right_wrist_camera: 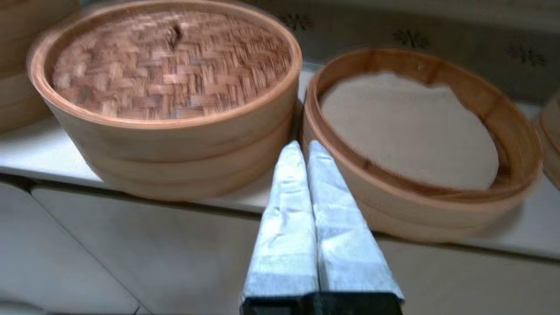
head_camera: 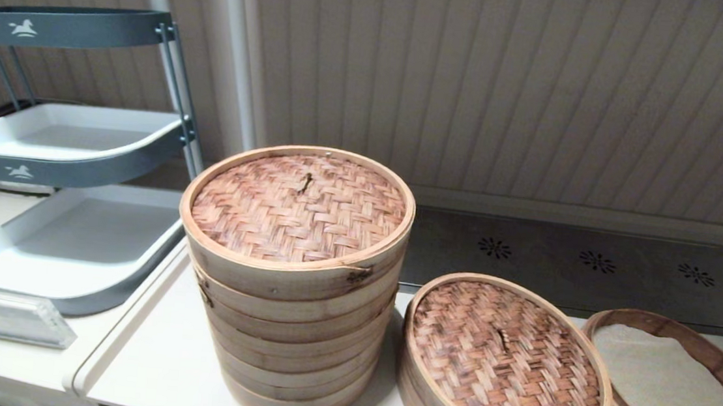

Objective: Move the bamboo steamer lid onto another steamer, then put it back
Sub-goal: Pick up the steamer

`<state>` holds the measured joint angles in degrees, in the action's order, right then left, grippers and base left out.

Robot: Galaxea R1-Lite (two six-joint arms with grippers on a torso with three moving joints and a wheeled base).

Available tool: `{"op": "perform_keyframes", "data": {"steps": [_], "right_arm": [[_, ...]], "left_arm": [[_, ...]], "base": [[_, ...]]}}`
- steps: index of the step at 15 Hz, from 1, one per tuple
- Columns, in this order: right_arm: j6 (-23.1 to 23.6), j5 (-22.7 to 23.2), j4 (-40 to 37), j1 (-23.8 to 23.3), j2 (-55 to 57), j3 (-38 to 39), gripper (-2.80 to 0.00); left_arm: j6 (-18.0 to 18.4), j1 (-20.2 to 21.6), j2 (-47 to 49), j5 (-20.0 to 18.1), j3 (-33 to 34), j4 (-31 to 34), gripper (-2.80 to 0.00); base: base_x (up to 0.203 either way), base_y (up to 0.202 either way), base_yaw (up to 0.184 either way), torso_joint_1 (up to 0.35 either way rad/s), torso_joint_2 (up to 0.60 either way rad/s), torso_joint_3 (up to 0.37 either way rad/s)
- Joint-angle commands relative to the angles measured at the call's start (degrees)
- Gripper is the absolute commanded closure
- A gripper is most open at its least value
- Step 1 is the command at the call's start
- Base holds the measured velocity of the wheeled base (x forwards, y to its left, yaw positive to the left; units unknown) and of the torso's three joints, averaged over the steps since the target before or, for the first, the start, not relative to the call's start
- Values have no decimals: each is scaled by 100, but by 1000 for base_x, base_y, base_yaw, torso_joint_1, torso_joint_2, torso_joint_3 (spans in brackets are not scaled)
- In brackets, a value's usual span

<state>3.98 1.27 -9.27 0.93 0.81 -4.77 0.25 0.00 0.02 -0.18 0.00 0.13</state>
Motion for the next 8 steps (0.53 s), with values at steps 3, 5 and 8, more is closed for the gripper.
{"op": "perform_keyframes", "data": {"steps": [3,5,8], "right_arm": [[-62,39,-5,4,-72,90,0],[-178,5,13,-5,-81,99,0],[-178,5,13,-5,-81,99,0]], "left_arm": [[0,0,6,1,18,4,0],[-3,0,6,1,18,-2,0],[-1,0,6,1,18,4,0]], "base": [[0,0,0,0,0,0],[0,0,0,0,0,0],[0,0,0,0,0,0]]}}
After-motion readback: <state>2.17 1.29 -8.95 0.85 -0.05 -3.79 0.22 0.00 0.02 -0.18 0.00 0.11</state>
